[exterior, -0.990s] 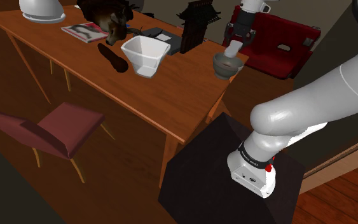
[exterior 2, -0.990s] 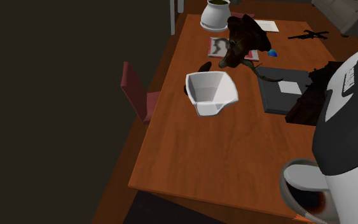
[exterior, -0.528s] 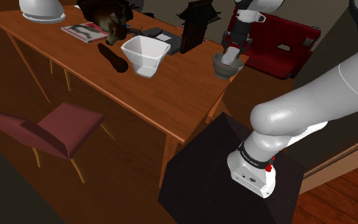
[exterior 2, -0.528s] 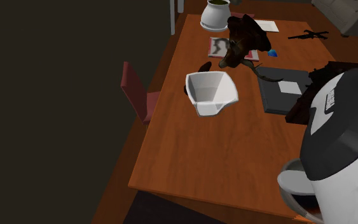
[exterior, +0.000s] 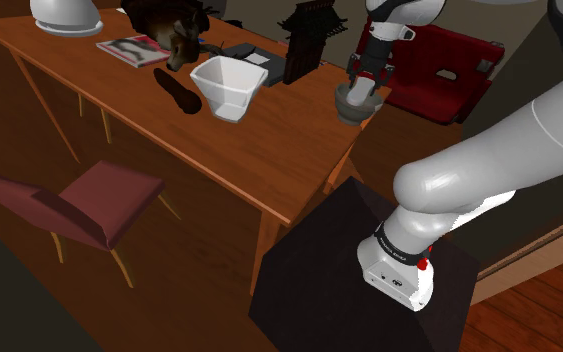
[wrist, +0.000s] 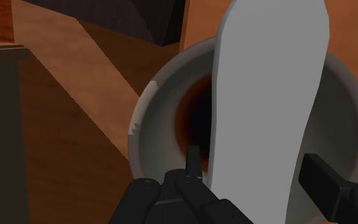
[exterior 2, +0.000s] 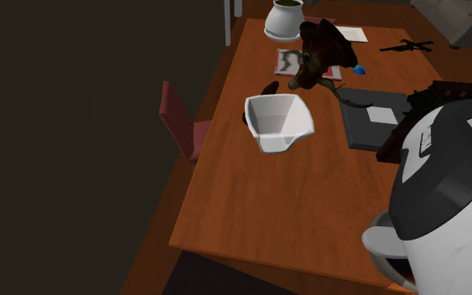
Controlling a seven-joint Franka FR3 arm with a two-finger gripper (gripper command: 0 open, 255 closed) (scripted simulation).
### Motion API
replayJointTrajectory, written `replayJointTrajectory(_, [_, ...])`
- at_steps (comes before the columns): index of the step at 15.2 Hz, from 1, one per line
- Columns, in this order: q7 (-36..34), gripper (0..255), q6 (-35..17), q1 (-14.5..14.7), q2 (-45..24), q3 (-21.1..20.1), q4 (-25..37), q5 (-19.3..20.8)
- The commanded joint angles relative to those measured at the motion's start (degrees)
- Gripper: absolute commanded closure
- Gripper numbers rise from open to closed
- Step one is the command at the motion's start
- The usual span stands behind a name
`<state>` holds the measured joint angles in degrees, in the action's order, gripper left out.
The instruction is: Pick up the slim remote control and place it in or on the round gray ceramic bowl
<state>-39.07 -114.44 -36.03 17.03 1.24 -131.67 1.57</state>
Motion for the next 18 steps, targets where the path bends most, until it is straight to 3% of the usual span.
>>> replayJointTrajectory(1, [-0.01, 255, -0.02, 0.00, -0.03, 0.00, -0.04, 0.00])
replayJointTrajectory(2, [-0.01, 0, -0.04, 0.00, -0.05, 0.00, -0.05, 0.00])
replayJointTrajectory(7, [-0.01, 0, -0.02, 0.00, -0.03, 0.00, -0.04, 0.00])
replayJointTrajectory(11, [0.01, 0, 7.43, 0.06, 1.31, -0.12, 6.06, -0.09])
replayJointTrajectory(18, [0.01, 0, 7.43, 0.06, 1.31, -0.12, 6.06, -0.09])
